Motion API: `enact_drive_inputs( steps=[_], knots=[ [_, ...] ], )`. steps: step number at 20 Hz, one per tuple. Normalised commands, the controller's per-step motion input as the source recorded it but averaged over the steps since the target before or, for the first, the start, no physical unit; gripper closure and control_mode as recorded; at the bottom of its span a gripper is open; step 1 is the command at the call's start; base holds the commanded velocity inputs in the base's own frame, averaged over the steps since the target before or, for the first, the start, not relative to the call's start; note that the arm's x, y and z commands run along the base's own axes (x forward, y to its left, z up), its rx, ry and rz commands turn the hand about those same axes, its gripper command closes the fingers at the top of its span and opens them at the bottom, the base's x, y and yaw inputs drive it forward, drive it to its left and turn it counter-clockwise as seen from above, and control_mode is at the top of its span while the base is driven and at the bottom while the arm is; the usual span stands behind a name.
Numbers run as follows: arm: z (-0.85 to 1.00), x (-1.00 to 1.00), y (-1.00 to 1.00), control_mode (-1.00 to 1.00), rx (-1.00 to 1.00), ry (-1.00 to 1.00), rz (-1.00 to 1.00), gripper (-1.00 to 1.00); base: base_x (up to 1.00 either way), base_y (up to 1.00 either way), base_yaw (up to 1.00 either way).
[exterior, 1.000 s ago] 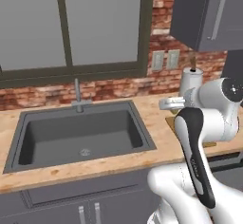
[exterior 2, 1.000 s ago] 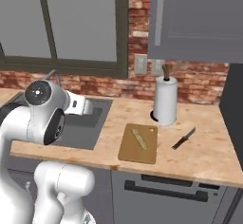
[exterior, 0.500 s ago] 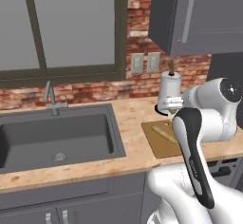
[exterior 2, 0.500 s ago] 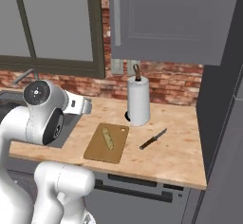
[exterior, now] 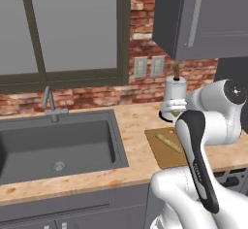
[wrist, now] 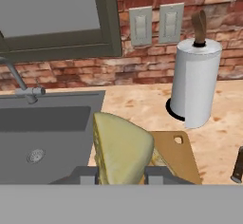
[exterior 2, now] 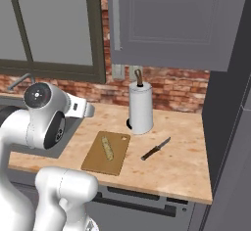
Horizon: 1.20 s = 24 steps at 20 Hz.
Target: Retrieve the sausage and cheese from the fridge and place them on the cutting board on the counter.
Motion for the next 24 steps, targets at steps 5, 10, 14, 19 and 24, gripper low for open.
enact_drive_inputs(
  steps=[5, 10, 14, 19, 24],
  knots=[
    [0.0, 0.0, 0.0, 1.0, 0.0, 0.0, 0.0, 1.0, 0.0, 0.0, 0.0],
    [0.0, 0.0, 0.0, -1.0, 0.0, 0.0, 0.0, 1.0, 0.0, 0.0, 0.0],
    [0.0, 0.0, 0.0, -1.0, 0.0, 0.0, 0.0, 1.0, 0.0, 0.0, 0.0],
    [0.0, 0.0, 0.0, -1.0, 0.0, 0.0, 0.0, 1.0, 0.0, 0.0, 0.0],
    [-0.23, 0.0, -0.03, -1.0, -0.11, 0.13, 0.0, 1.0, 0.0, 0.0, 0.0]
  ],
)
